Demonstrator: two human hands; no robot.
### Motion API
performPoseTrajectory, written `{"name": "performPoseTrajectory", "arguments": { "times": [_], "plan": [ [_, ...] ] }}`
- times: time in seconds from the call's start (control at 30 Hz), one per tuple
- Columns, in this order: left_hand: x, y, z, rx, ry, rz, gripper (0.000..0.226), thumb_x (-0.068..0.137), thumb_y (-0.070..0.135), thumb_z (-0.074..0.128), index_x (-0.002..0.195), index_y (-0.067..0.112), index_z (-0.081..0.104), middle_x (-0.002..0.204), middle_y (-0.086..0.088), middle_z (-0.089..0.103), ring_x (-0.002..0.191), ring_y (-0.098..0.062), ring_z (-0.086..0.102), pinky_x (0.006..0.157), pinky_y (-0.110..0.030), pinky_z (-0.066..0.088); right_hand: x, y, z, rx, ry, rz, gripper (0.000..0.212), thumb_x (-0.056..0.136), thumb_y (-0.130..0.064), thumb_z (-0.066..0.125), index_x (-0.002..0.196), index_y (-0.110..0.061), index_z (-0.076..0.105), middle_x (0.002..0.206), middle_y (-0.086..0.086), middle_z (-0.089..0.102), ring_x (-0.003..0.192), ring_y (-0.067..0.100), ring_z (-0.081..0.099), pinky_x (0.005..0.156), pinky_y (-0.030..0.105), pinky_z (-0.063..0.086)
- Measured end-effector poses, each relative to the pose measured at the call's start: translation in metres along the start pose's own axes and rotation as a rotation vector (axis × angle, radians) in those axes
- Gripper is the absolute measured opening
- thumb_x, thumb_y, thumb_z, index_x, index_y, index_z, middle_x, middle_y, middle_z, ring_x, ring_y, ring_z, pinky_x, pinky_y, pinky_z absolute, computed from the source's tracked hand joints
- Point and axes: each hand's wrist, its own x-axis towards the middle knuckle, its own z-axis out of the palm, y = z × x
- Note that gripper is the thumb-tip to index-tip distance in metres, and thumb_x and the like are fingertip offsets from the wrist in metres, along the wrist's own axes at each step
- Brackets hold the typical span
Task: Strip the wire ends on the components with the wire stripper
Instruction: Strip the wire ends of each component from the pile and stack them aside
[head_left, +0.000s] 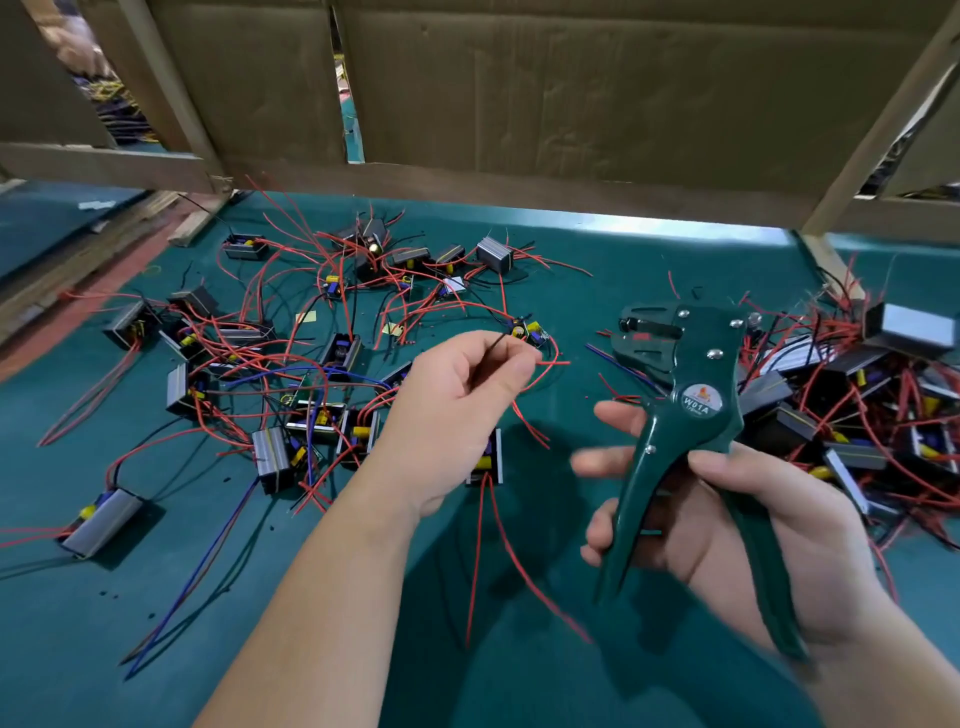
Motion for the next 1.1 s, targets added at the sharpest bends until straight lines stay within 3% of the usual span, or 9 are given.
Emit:
{"name": "performPoseTrajectory", "arguments": {
  "times": [0.13, 0.33, 0.53, 0.93, 1.1],
  "plan": [
    [0.002, -0.002, -0.002, 0.044, 0.055, 0.004, 0.022, 0.092, 0.003, 0.059, 0.084, 0.023, 0.064, 0.069, 0.022, 0.064, 0.069, 0.009, 0.055, 0.07, -0.005, 0.04, 0.0, 0.0, -0.001, -0.025, -0.01, 0.126, 0.073, 0.053, -0.027, 0.084, 0.117, 0.001, 0.063, 0.09, 0.029, 0.062, 0.067, 0.044, 0.061, 0.067, 0.055, 0.052],
    [-0.003, 0.004, 0.004, 0.025, -0.015, 0.069, 0.018, 0.087, 0.006, 0.066, 0.082, 0.023, 0.066, 0.071, 0.019, 0.067, 0.07, 0.005, 0.059, 0.071, -0.01, 0.046, 0.0, 0.007, 0.006, -0.009, -0.101, 0.137, 0.069, 0.064, -0.023, 0.081, 0.122, 0.004, 0.058, 0.084, 0.029, 0.059, 0.067, 0.044, 0.061, 0.066, 0.055, 0.048],
    [-0.003, 0.009, 0.005, -0.01, -0.024, 0.099, 0.019, 0.087, 0.003, 0.064, 0.081, 0.021, 0.066, 0.069, 0.019, 0.066, 0.066, 0.005, 0.056, 0.068, -0.009, 0.045, 0.0, 0.007, 0.003, -0.093, -0.067, 0.13, 0.062, 0.062, -0.029, 0.083, 0.112, 0.002, 0.063, 0.075, 0.024, 0.059, 0.06, 0.042, 0.06, 0.062, 0.053, 0.047],
    [-0.005, 0.01, 0.001, -0.042, -0.048, 0.094, 0.015, 0.09, 0.006, 0.062, 0.085, 0.02, 0.065, 0.071, 0.018, 0.066, 0.067, 0.006, 0.057, 0.068, -0.009, 0.044, 0.002, 0.01, -0.002, -0.068, -0.161, 0.124, 0.057, 0.072, -0.026, 0.077, 0.117, 0.004, 0.059, 0.078, 0.023, 0.06, 0.064, 0.042, 0.061, 0.066, 0.054, 0.047],
    [-0.006, 0.011, 0.0, -0.057, -0.025, 0.078, 0.005, 0.079, 0.022, 0.068, 0.076, 0.026, 0.069, 0.069, 0.012, 0.066, 0.068, -0.01, 0.054, 0.066, -0.017, 0.046, 0.003, 0.012, -0.004, -0.063, -0.197, 0.109, 0.053, 0.076, -0.025, 0.075, 0.118, 0.003, 0.059, 0.081, 0.022, 0.062, 0.067, 0.042, 0.062, 0.068, 0.053, 0.047]
  ]
}}
